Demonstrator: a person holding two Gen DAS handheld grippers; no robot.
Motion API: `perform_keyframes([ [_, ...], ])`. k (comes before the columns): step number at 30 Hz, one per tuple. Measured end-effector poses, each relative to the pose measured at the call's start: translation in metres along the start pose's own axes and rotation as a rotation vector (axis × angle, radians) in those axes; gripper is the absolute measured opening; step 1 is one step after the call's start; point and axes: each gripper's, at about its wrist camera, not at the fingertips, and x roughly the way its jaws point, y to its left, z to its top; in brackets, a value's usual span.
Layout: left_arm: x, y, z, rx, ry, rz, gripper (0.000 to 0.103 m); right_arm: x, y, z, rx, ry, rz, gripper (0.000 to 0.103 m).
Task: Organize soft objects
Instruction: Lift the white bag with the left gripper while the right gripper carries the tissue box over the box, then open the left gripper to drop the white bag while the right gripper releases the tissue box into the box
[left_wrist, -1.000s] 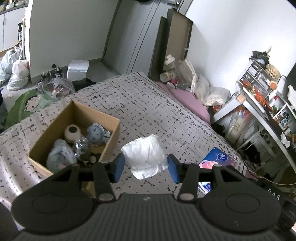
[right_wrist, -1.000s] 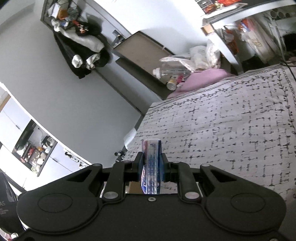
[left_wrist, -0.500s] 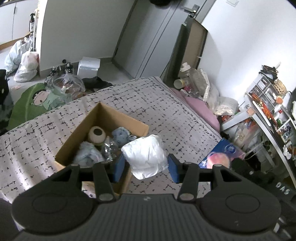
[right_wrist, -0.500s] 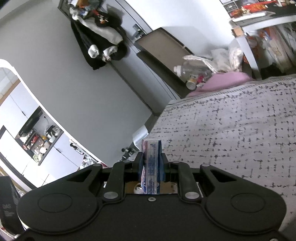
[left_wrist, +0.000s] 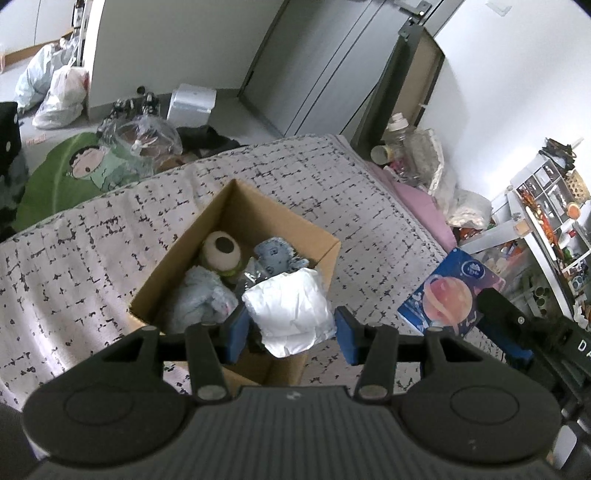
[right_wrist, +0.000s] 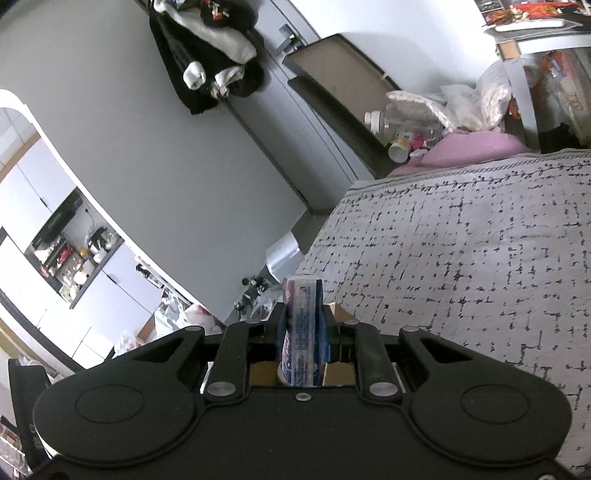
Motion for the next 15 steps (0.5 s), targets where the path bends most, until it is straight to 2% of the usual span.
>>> perform_keyframes([
  [12, 0.038, 0.014, -0.001, -0.028, 0.084, -0.003, 0.05, 0.036, 0.013, -0.009, -0.019, 0.073, -0.025, 0.018],
  [15, 0.052, 0.013, -0.003, -0.024, 0.151, -0.008, 0.055, 0.045, 0.015, -0.013, -0.022, 0.095, -0.03, 0.019],
])
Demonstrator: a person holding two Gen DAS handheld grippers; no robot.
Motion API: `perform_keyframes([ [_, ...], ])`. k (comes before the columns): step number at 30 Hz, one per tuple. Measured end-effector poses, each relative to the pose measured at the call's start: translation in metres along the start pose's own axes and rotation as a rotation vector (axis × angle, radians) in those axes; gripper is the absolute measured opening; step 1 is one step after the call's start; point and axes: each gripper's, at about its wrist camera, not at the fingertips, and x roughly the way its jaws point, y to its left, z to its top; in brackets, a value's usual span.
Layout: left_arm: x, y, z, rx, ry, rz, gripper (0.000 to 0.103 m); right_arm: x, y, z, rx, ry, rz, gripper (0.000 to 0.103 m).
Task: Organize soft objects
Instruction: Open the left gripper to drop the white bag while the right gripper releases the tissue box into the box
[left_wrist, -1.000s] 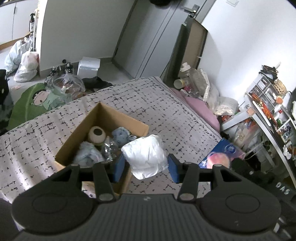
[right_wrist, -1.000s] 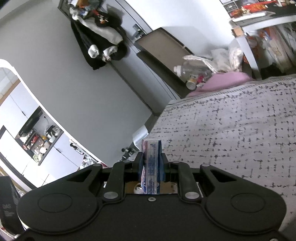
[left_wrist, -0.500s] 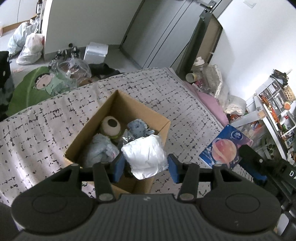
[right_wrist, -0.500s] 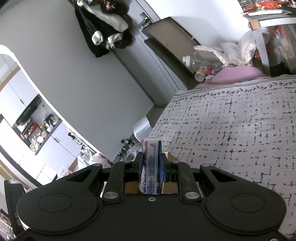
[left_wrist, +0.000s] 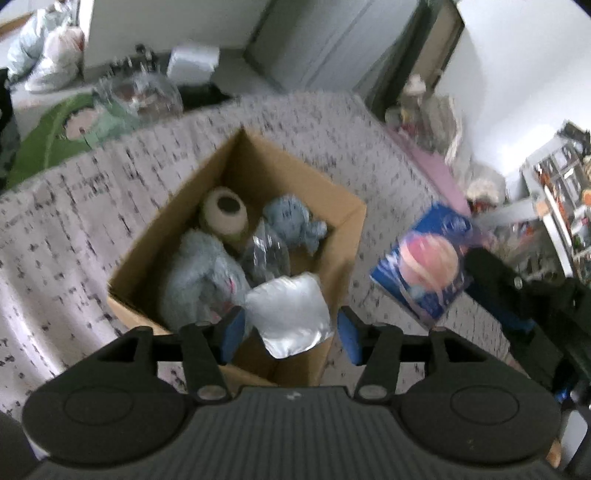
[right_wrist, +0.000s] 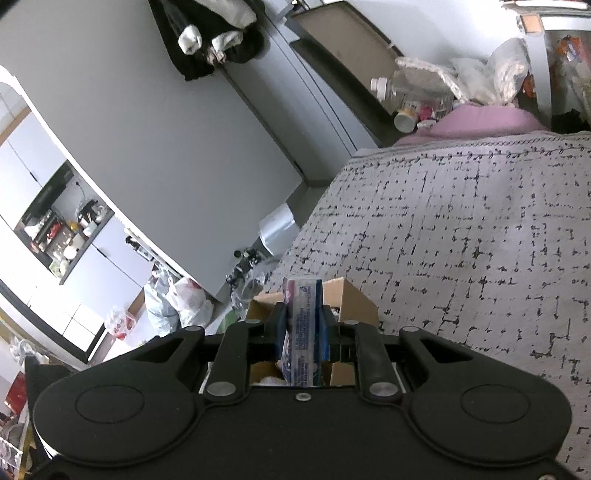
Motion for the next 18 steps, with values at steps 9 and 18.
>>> perform_keyframes([
  [9, 0.002, 0.023, 0.008, -0.061, -0.001, 0.033, 0.062, 0.022, 0.005, -0.005, 0.012, 0.037, 0.002, 0.019],
  [18, -0.006, 0.03, 0.016, -0.069, -0.016, 0.051, 0.062, 0.034, 0.015, 0.008, 0.037, 0.009, -0.014, 0.04],
])
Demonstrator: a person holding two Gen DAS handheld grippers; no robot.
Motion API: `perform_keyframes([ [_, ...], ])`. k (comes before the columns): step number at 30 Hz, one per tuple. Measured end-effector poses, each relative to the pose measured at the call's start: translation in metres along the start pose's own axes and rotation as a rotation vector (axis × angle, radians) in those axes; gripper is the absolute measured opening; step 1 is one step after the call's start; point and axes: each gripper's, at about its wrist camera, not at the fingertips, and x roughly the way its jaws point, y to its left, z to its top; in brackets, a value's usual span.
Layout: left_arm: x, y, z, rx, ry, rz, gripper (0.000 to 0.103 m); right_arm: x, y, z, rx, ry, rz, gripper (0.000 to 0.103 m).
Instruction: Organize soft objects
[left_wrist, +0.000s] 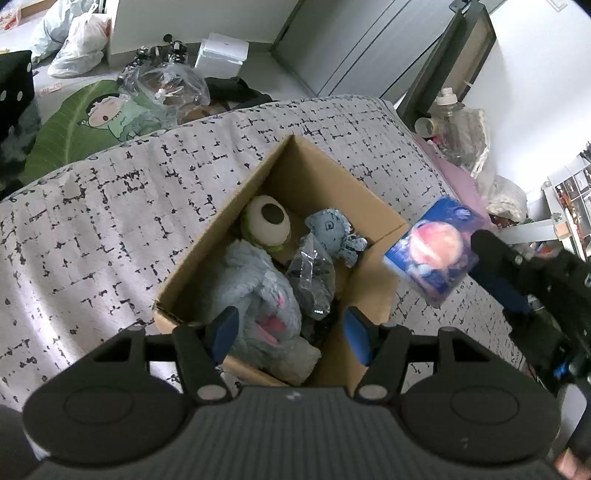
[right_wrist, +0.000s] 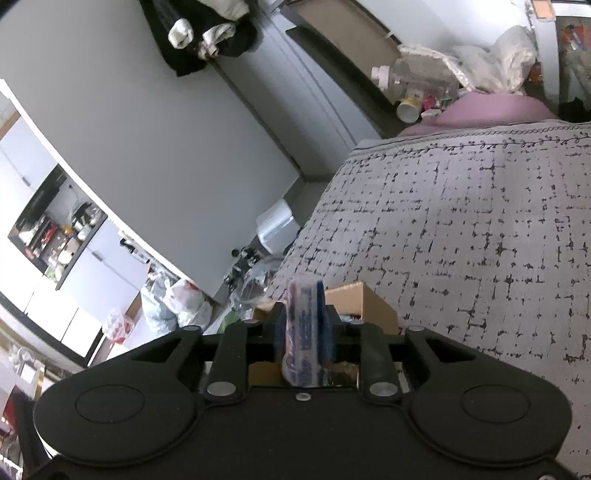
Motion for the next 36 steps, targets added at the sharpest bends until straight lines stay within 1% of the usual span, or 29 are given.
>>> perform_keyframes([
  [1, -0.001, 0.001, 0.001, -0.001, -0.003, 0.004, 0.062, 0.001, 0.0, 0.001, 0.009, 0.007, -0.001, 0.054],
  [2, -0.002, 0.002, 0.001, -0.003, -0.006, 0.007, 0.062, 0.0, -0.001, 0.001, 0.016, 0.005, 0.004, 0.055],
  [5, -0.004, 0.002, 0.002, -0.004, -0.012, 0.012, 0.062, -0.004, -0.005, -0.001, 0.013, 0.003, -0.006, 0.056],
  [12, -0.009, -0.01, -0.002, 0.025, -0.014, 0.019, 0.062, -0.013, -0.02, -0.005, 0.057, 0.017, -0.025, 0.056],
  [16, -0.019, -0.02, -0.005, 0.053, -0.034, 0.029, 0.062, -0.023, -0.02, -0.004, 0.052, 0.022, -0.029, 0.061],
  [19, -0.027, -0.028, -0.008, 0.066, -0.049, 0.033, 0.062, -0.031, -0.021, -0.003, 0.052, 0.021, -0.03, 0.062],
  [20, -0.03, -0.03, -0.009, 0.07, -0.052, 0.033, 0.063, -0.034, -0.022, -0.003, 0.051, 0.02, -0.028, 0.062],
  [21, -0.033, -0.032, -0.009, 0.075, -0.055, 0.032, 0.067, -0.037, -0.021, -0.003, 0.049, 0.018, -0.027, 0.064],
  [22, -0.036, -0.034, -0.011, 0.08, -0.062, 0.034, 0.071, -0.041, -0.022, -0.003, 0.048, 0.014, -0.026, 0.067],
  [26, -0.049, -0.041, -0.016, 0.102, -0.09, 0.037, 0.074, -0.058, -0.022, -0.002, 0.031, -0.009, -0.025, 0.077],
  [28, -0.055, -0.042, -0.017, 0.1, -0.099, 0.046, 0.075, -0.068, -0.022, -0.002, 0.023, -0.024, -0.031, 0.088],
  [30, -0.062, -0.045, -0.019, 0.1, -0.111, 0.054, 0.076, -0.078, -0.023, -0.002, 0.016, -0.041, -0.038, 0.093],
  [34, -0.079, -0.051, -0.024, 0.105, -0.137, 0.074, 0.084, -0.095, -0.026, 0.0, 0.019, -0.039, -0.056, 0.101],
  [36, -0.088, -0.056, -0.027, 0.112, -0.151, 0.084, 0.084, -0.104, -0.027, 0.002, 0.022, -0.035, -0.058, 0.103],
])
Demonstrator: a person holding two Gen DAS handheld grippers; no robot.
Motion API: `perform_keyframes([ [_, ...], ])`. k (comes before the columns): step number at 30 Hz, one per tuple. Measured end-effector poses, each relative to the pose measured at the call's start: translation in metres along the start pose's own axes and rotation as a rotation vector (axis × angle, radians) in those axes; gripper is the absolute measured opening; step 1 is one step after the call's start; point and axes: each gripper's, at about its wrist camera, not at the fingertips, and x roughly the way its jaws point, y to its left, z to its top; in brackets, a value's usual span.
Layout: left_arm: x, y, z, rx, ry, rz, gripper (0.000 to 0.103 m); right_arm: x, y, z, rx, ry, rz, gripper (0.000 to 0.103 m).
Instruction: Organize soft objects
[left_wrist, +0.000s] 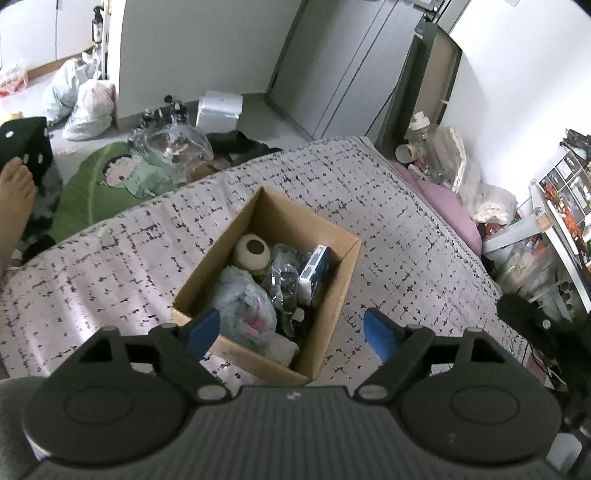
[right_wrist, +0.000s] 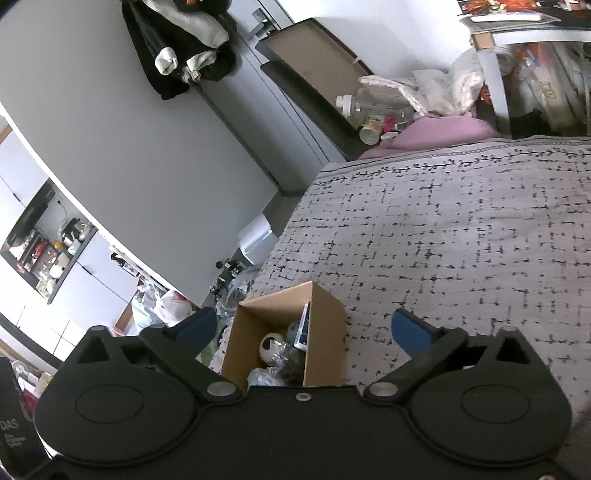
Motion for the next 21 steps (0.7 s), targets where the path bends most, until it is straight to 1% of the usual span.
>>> perform_keyframes([
  [7, -0.03, -0.015, -0.009, 0.038, -0.045, -0.005, 0.085, -0.031, -0.002, -0.003, -0.038, 0.014, -0.001, 0.103],
  [12, -0.046, -0.022, -0.019, 0.067, -0.044, 0.009, 0.085, -0.051, -0.005, -0.008, -0.065, 0.018, -0.001, 0.103],
  [14, -0.053, -0.025, -0.024, 0.086, -0.045, 0.01, 0.085, -0.059, -0.008, -0.008, -0.069, 0.024, 0.012, 0.103],
  [17, -0.064, -0.031, -0.03, 0.116, -0.051, 0.006, 0.085, -0.072, -0.011, -0.007, -0.078, 0.035, 0.016, 0.103],
  [21, -0.082, -0.038, -0.038, 0.15, -0.071, -0.005, 0.085, -0.09, -0.014, -0.008, -0.094, 0.019, 0.004, 0.103],
])
